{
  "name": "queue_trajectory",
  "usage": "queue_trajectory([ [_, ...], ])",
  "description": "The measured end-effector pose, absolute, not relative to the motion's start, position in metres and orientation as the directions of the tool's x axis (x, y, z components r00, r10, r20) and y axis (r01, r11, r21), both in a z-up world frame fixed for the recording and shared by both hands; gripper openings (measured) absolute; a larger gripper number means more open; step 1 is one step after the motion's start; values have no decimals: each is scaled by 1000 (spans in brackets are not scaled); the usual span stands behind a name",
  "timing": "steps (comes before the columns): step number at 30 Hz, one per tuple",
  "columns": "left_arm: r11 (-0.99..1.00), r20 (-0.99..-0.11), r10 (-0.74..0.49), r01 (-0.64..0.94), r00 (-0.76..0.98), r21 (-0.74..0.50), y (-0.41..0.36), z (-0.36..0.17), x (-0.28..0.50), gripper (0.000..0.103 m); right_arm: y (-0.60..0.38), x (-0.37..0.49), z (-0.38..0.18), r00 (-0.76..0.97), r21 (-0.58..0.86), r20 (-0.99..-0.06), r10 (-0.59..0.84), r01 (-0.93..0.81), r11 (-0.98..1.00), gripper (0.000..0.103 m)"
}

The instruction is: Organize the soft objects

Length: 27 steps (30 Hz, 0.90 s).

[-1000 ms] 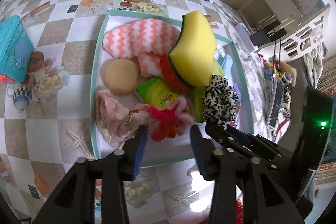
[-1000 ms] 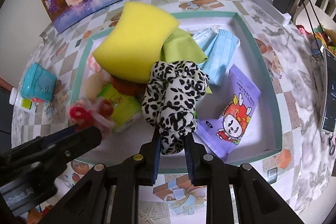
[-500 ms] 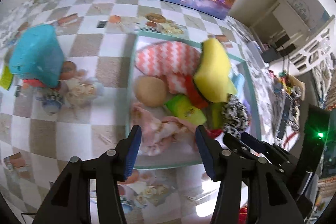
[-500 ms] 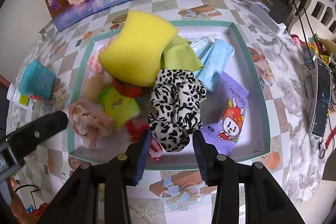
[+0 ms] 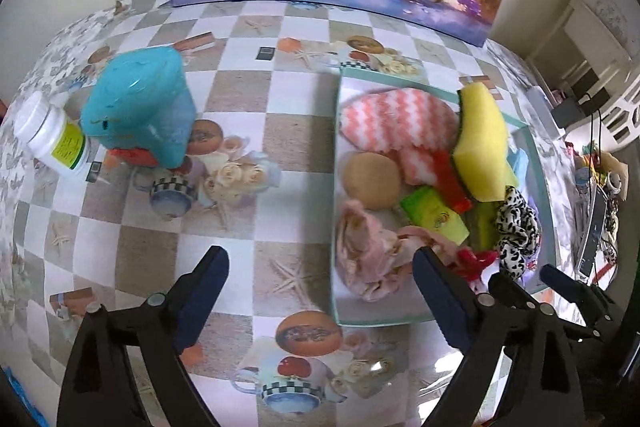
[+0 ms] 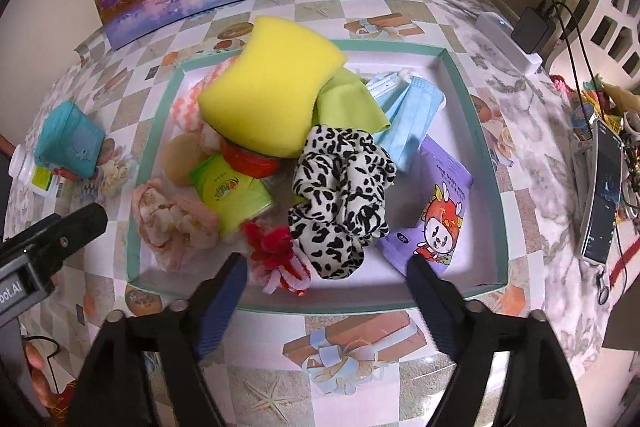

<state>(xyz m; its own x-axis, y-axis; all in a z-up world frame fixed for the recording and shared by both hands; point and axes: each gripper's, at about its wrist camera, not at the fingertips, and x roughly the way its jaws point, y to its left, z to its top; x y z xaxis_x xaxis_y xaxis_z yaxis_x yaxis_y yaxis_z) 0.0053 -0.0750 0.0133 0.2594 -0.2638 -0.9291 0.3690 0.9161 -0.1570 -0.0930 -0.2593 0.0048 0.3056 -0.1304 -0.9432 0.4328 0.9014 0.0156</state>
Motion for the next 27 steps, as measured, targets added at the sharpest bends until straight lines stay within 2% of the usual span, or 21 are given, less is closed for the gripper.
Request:
queue_trajectory([
  [5, 923, -934, -236, 361, 268, -130, -66, 11, 0, 99, -255, -93, 7, 311, -4, -938, -152, 429, 903, 103],
  [18, 947, -926, -196, 306, 322, -94, -29, 18, -12, 99, -236, -102, 12, 335, -6, -929, -159, 415, 910, 103],
  [23, 958, -936, -113, 288, 333, -13, -20, 18, -18, 99, -235, -107, 23, 360, -9, -915, -183, 436, 900, 103],
  [27, 955, -930, -137, 295, 340, -33, -17, 23, -21, 99, -233, -109, 29, 386, 10, -906, -177, 437, 899, 103],
])
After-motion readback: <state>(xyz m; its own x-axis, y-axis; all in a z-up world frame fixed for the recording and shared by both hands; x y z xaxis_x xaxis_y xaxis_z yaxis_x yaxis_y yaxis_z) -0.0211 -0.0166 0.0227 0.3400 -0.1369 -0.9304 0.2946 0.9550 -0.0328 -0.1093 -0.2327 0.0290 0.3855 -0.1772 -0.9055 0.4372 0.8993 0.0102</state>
